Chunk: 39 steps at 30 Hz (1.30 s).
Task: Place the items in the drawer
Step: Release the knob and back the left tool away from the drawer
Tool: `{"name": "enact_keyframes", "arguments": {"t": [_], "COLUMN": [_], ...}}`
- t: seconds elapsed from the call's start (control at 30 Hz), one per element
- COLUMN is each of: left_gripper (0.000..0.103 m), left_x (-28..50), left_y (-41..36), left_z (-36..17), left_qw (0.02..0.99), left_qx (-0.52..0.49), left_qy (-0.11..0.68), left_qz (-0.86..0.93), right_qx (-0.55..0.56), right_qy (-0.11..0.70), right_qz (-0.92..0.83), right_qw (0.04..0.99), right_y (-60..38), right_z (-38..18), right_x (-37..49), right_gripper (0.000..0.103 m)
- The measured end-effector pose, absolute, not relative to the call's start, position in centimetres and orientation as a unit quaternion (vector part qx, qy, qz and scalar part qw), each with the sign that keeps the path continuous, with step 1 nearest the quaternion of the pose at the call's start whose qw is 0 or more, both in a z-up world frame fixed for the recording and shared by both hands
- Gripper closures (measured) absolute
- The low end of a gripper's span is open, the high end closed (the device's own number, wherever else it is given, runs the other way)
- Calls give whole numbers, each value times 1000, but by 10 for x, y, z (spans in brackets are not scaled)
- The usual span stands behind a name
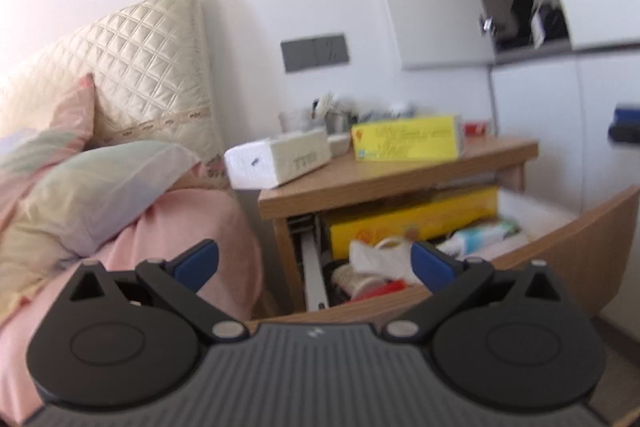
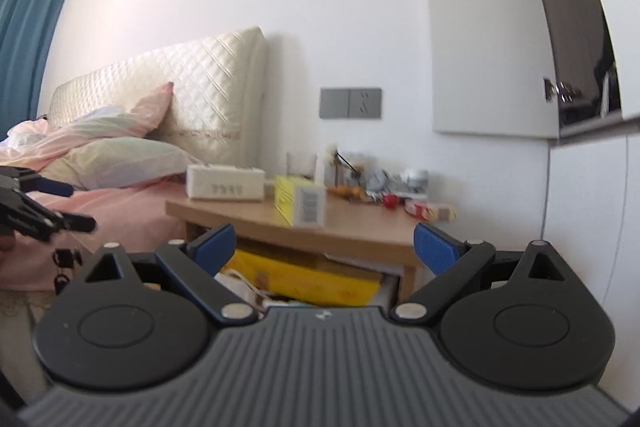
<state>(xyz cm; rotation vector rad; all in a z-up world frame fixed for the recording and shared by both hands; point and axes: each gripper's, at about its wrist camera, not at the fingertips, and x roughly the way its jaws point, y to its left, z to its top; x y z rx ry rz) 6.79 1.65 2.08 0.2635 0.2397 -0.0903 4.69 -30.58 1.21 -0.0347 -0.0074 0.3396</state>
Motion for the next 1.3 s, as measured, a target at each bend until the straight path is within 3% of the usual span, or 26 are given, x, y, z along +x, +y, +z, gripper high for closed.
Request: {"name": "enact_keyframes", "arguments": {"t": [0.2,0.53,0.87,1.3], "left_gripper": [0,0,0,0], "left_x": [60,56,63,71], "left_y": [-11,-11,-6,11], "left_z": [24,32,27,22], "left_qw": [978,986,978,974], "left_qx": [154,64,30,-19], "left_qy": [139,148,186,206], "left_qz": [-34,-48,-86,-96], "right_qx": [-15,32,44,67], "right_qy": [7,44,-18,37], "right_qz": [177,148,108,128], "right_qw": [984,988,993,989], "right_y": [-279,-266,-268,-253], "right_z": [21,28,42,30], "right_x": [58,92,90,115], "right_gripper": [5,5,5,5]}}
